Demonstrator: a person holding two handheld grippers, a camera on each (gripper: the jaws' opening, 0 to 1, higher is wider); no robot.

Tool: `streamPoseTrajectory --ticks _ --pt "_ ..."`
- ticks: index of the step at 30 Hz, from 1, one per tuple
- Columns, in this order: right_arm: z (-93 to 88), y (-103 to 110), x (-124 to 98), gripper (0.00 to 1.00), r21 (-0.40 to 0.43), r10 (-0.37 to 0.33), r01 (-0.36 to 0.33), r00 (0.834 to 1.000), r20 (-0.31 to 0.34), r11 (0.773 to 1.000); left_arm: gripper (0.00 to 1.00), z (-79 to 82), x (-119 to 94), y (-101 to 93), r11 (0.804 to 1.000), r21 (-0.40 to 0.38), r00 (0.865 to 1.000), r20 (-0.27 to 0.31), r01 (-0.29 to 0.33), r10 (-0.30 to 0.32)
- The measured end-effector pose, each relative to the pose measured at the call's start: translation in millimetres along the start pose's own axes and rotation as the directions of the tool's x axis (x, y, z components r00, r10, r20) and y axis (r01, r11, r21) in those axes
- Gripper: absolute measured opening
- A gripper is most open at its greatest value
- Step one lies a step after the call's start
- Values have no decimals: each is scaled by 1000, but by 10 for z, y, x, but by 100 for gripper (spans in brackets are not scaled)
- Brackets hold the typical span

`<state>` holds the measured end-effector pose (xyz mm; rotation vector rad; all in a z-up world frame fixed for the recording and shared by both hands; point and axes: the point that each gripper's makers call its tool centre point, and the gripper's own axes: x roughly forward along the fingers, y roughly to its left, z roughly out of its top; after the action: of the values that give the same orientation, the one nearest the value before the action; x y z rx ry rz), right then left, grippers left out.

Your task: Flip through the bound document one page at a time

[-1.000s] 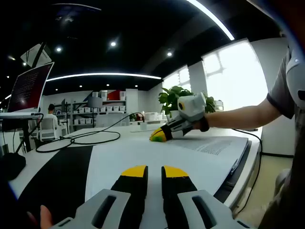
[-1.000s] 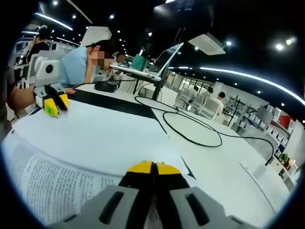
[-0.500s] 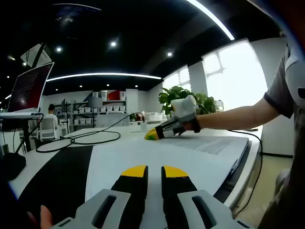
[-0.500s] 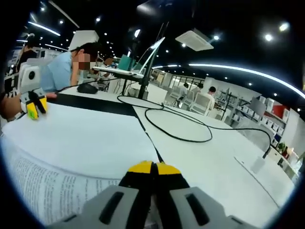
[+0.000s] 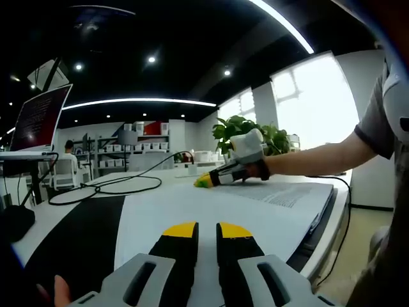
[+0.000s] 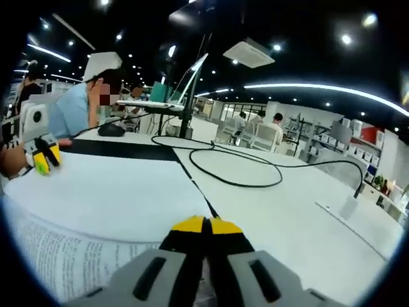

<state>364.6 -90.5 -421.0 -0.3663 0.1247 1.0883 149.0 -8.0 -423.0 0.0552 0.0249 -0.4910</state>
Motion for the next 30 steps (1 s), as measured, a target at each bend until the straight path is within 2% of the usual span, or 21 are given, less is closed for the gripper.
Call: streamPoseTrajectory --ticks 5,17,30 --pt "6 4 -18 1 -9 -12 12 1000 5 1000 14 1 4 6 1000 -1 1000 -1 0 0" --pt "40 360 -188 1 14 61 -62 998 19 998 14 6 1 12 1000 1 1000 1 0 0" --pt "117 1023 -576 1 -14 175 -174 982 76 985 14 14 -10 17 1000 5 1000 4 -1 1"
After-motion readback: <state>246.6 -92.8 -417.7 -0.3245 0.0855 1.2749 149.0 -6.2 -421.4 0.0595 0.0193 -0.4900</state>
